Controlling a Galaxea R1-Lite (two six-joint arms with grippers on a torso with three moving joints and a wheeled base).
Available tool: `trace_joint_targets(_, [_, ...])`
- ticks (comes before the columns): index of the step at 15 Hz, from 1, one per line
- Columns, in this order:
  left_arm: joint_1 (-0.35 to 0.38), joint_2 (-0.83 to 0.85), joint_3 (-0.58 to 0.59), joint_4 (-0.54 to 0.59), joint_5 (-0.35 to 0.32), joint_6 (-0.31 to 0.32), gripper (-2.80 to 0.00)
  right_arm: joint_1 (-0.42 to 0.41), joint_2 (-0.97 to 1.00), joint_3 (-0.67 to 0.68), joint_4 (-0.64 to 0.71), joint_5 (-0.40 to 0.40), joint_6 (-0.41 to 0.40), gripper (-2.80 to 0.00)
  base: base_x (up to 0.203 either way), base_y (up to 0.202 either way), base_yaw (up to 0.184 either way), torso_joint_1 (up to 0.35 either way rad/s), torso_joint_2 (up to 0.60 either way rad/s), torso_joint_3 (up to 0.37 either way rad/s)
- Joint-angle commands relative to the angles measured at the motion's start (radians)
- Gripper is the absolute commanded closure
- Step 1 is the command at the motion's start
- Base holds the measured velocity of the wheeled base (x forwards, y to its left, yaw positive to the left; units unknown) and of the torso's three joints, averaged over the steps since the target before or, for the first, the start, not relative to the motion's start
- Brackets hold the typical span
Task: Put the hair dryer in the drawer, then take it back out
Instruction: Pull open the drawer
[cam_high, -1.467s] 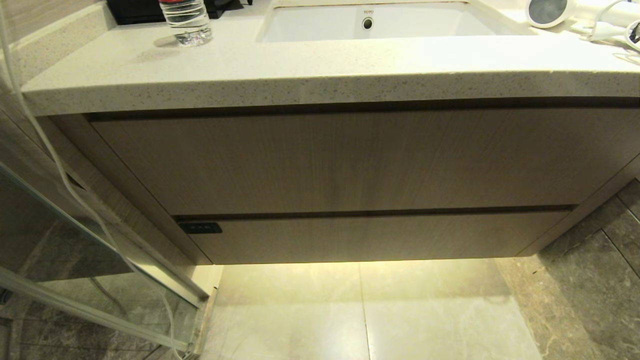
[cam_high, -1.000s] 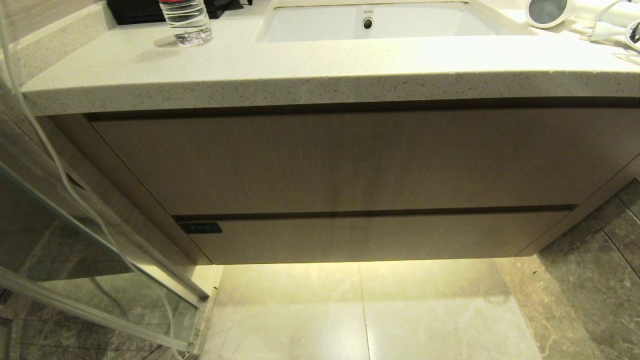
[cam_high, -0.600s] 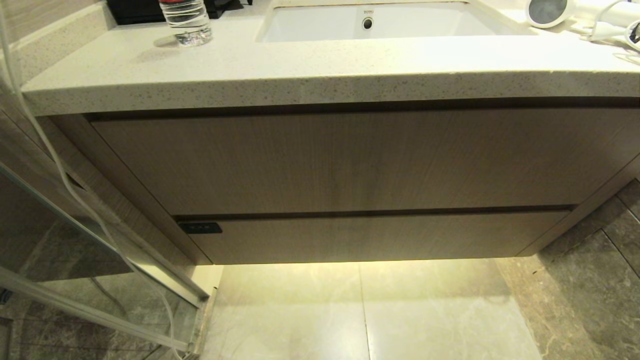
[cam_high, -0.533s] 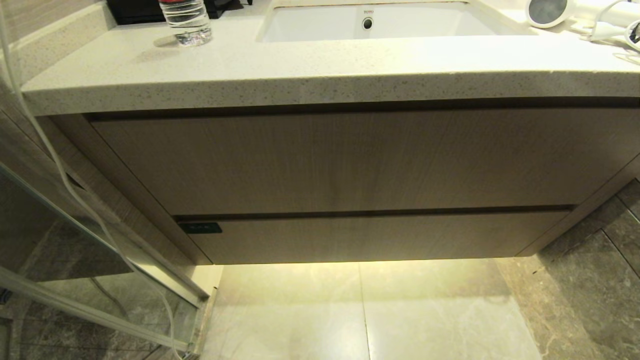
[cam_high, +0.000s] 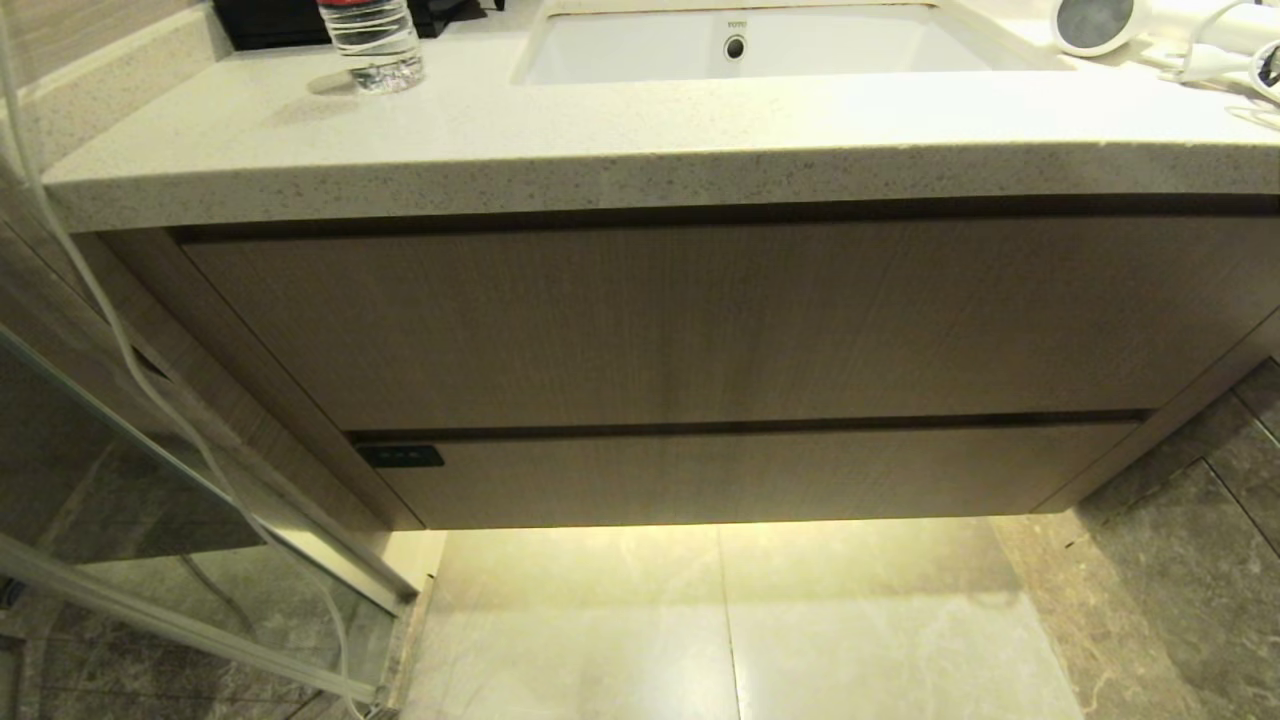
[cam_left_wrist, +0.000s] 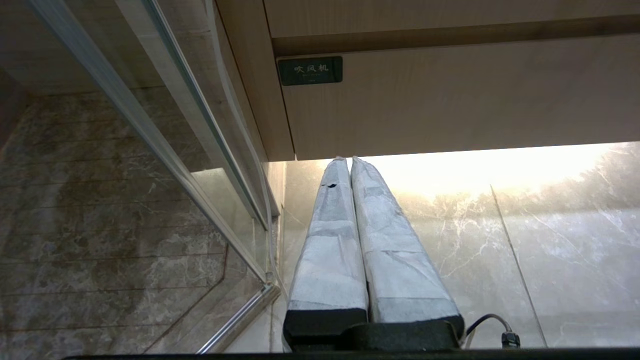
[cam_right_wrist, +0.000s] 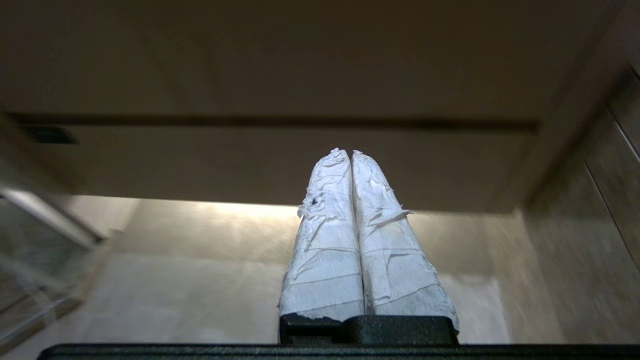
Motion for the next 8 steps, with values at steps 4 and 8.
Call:
trace_joint_targets(4, [0.000, 0.000, 0.000, 0.000, 0.000, 0.000, 0.00, 0.003, 0.570, -0.866, 0.400, 0.304, -0.011, 0.00, 0.000, 0.000, 0.000, 0.000, 0.00, 0.000])
trace_joint_targets(8, [0.000, 0.000, 0.000, 0.000, 0.000, 0.000, 0.00, 0.036, 0.806, -1.171, 1.066, 0.438, -0.301, 0.00, 0.000, 0.000, 0.000, 0.000, 0.00, 0.000])
